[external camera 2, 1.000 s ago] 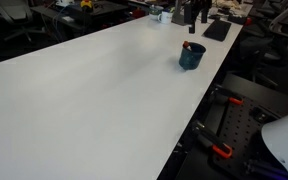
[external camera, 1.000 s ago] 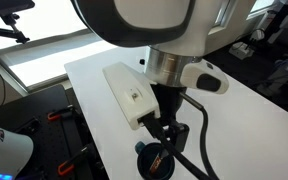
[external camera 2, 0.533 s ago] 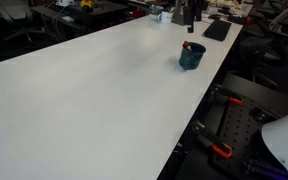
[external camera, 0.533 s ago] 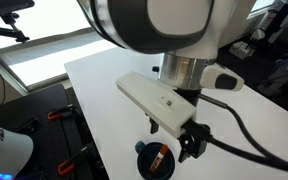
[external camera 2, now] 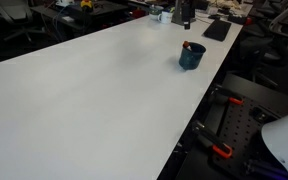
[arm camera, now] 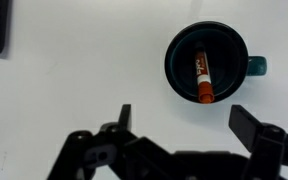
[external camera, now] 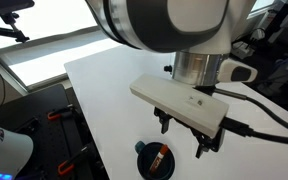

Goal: Remove the marker from the cup and put it on the table

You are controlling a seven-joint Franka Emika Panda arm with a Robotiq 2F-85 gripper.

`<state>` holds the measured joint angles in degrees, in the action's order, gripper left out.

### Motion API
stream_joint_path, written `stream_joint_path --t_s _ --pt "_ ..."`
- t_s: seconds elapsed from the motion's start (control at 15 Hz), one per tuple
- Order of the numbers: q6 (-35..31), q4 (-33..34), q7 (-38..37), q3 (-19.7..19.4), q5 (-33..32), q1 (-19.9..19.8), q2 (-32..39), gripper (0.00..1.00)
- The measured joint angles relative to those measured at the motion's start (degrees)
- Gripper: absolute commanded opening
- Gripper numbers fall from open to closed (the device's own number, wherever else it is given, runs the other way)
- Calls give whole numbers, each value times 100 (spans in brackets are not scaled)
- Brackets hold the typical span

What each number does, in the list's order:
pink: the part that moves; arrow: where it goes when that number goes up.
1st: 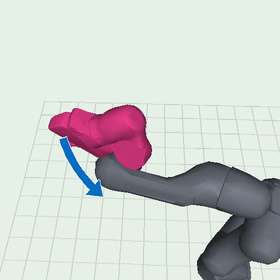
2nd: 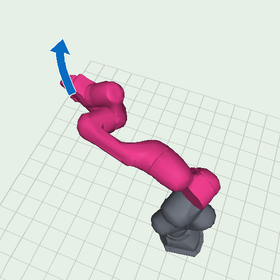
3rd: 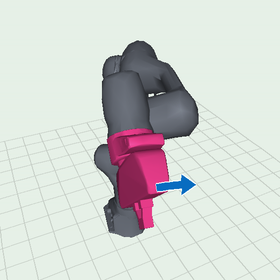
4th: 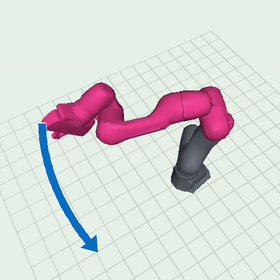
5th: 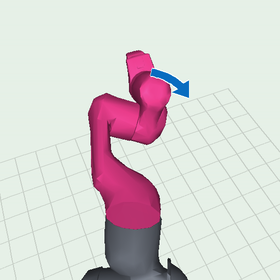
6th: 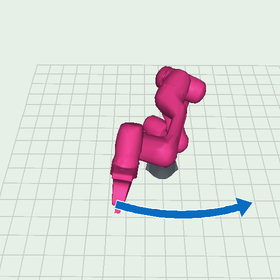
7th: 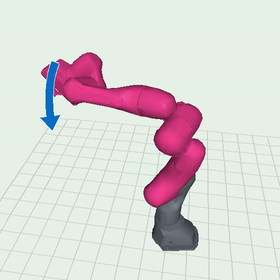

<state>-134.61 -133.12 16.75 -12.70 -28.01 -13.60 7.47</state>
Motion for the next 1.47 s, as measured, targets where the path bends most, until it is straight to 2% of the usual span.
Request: stream_joint_path --t_s 0.4,0.8,1.27,1.47 --pt "-73 -6 -1 16 -20 45 135 100" --pt "-535 -12 1 38 55 69 457 100" --pt "-803 -12 49 117 726 64 524 100" --pt "-805 -12 678 238 1303 21 529 100"
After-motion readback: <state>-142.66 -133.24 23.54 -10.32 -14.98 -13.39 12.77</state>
